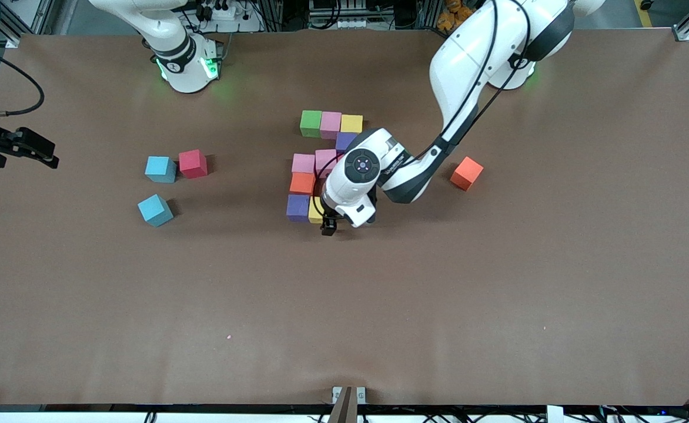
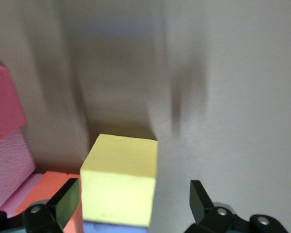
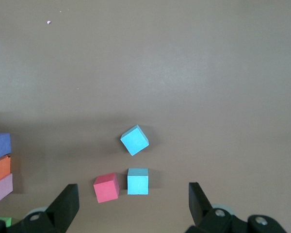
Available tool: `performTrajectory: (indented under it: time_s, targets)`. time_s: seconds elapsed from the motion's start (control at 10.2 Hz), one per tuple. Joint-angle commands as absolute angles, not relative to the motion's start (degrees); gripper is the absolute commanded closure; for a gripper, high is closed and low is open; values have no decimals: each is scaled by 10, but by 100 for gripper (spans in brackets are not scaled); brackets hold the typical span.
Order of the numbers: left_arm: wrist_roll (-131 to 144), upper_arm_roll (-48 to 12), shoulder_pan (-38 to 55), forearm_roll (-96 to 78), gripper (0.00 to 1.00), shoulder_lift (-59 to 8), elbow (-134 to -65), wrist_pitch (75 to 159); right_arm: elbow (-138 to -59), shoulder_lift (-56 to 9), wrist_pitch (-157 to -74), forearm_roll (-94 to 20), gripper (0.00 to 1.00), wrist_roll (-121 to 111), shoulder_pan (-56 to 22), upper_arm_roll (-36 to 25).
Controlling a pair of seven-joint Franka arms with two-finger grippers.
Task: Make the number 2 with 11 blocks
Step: 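Lower the yellow cube beside the purple cube and open the left gripper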
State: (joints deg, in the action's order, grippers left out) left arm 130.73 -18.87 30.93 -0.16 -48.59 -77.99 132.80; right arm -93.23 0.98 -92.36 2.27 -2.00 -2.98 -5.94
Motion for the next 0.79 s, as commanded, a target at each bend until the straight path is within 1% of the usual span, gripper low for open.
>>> performTrajectory:
  time_s: [0.0, 0.39, 0.59, 0.69]
  targets:
    - [1309, -185, 263, -4, 0, -388, -799, 1240, -907, 10, -913, 14, 0, -25, -26, -62]
    - [1289, -185, 154, 12, 0, -312, -798, 1181, -907, 7, -918, 14, 0, -26, -20, -64]
    - [1254, -185, 106, 15, 0, -305, -799, 1150, -907, 7, -918, 14, 0, -25, -22, -64]
    - [1233, -185, 82, 15, 0, -305, -799, 1147, -906, 7, -919, 14, 0, -25, -22, -64]
